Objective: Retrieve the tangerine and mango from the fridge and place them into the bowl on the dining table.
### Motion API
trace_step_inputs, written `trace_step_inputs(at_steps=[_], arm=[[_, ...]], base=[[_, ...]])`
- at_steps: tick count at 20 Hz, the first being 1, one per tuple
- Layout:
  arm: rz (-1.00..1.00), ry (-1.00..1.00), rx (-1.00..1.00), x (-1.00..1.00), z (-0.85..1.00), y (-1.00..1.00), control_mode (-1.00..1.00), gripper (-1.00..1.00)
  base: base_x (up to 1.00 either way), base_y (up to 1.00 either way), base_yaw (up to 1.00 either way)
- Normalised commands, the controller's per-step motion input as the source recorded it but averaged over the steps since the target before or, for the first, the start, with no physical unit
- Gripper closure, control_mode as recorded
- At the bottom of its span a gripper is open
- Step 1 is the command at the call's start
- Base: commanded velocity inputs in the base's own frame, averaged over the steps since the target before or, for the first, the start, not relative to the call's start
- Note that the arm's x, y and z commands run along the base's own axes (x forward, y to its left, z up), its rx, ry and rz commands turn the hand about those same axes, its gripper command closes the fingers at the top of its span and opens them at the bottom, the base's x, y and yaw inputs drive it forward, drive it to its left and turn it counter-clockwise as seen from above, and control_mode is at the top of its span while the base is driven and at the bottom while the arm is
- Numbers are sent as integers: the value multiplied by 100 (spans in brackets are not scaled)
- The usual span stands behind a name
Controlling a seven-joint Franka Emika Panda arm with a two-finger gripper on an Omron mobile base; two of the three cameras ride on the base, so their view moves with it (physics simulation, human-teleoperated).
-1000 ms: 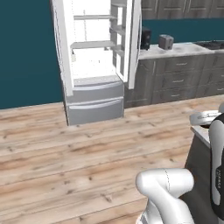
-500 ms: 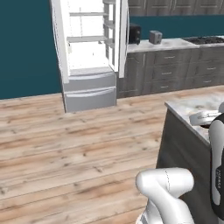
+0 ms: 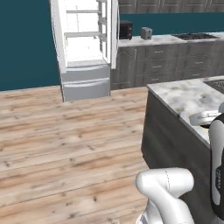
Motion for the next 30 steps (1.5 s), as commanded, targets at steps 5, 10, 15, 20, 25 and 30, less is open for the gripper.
trace_step_inputs(at_steps=[5, 10, 15, 20, 25, 30], arm=[[0, 0, 0, 0, 0, 0, 100, 100], [0, 0, 0, 0, 0, 0, 100, 100], [0, 0, 0, 0, 0, 0, 100, 100], [0, 0, 0, 0, 0, 0, 100, 100], [0, 0, 0, 0, 0, 0, 100, 100], [0, 0, 0, 0, 0, 0, 100, 100]], base=[[-100, -33, 0], [-100, -36, 0], [-86, -75, -2], [-19, -100, -9], [0, -100, -9], [17, -96, -7]])
